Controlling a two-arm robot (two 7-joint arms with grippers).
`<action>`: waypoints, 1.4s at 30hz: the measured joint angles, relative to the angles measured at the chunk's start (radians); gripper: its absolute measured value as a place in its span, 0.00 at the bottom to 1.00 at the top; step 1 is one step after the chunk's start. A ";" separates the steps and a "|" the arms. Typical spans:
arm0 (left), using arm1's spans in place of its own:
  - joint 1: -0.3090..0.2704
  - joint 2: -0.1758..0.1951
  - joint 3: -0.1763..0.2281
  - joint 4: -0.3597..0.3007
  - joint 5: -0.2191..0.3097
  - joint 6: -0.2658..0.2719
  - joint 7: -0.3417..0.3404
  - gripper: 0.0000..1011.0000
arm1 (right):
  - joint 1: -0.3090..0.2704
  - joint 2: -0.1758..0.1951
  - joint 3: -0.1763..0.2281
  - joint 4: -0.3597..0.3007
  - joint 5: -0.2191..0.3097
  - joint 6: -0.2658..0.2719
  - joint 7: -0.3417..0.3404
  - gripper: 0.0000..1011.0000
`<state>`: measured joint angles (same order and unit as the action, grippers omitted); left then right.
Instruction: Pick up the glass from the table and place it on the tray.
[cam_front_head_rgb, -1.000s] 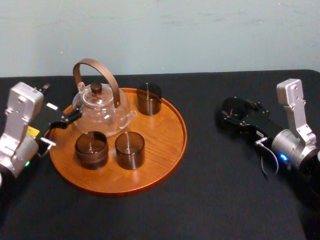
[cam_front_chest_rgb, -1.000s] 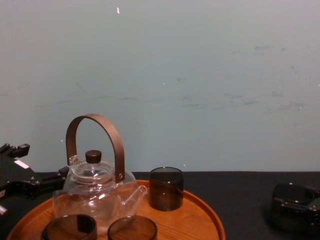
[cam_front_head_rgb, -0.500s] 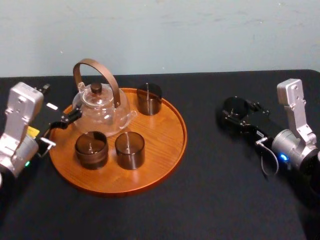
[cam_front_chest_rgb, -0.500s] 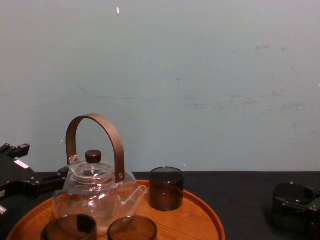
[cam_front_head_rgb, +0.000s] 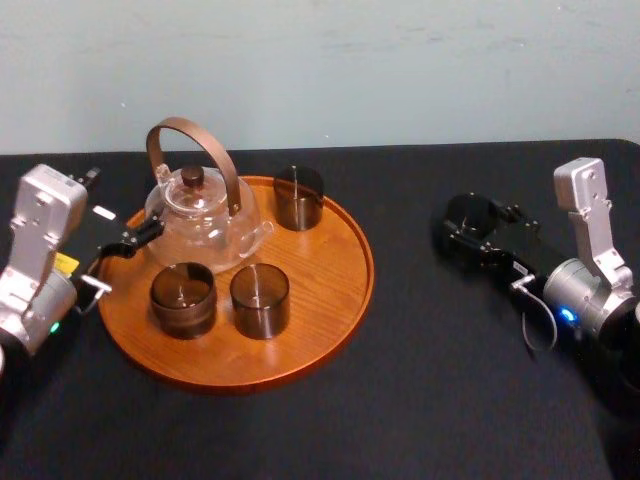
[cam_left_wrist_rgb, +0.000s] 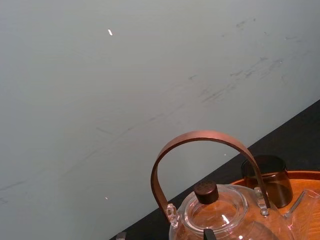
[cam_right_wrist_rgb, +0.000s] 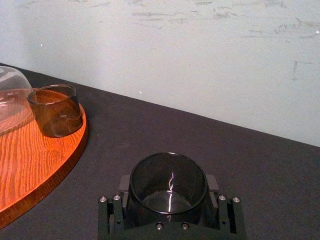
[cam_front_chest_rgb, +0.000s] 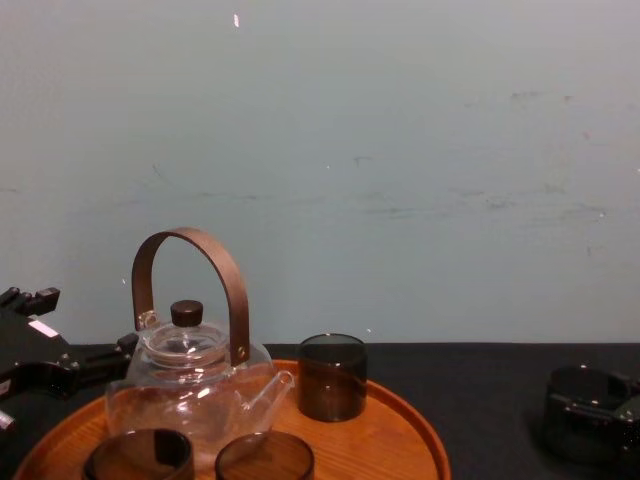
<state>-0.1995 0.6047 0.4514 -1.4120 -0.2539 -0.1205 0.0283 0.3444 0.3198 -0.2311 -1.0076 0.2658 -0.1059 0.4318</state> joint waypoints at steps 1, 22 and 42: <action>0.000 0.000 0.000 0.000 0.000 0.000 0.000 0.99 | 0.000 0.000 0.000 0.000 0.000 0.000 0.000 0.89; 0.000 0.000 0.000 0.000 0.000 0.000 0.000 0.99 | -0.029 0.016 -0.006 -0.051 0.004 -0.013 0.013 0.89; 0.000 0.000 0.000 0.000 0.000 0.000 0.000 0.99 | -0.079 0.044 -0.020 -0.197 0.007 0.010 0.011 0.89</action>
<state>-0.1995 0.6047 0.4514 -1.4120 -0.2539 -0.1205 0.0283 0.2658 0.3643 -0.2515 -1.2050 0.2732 -0.0956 0.4432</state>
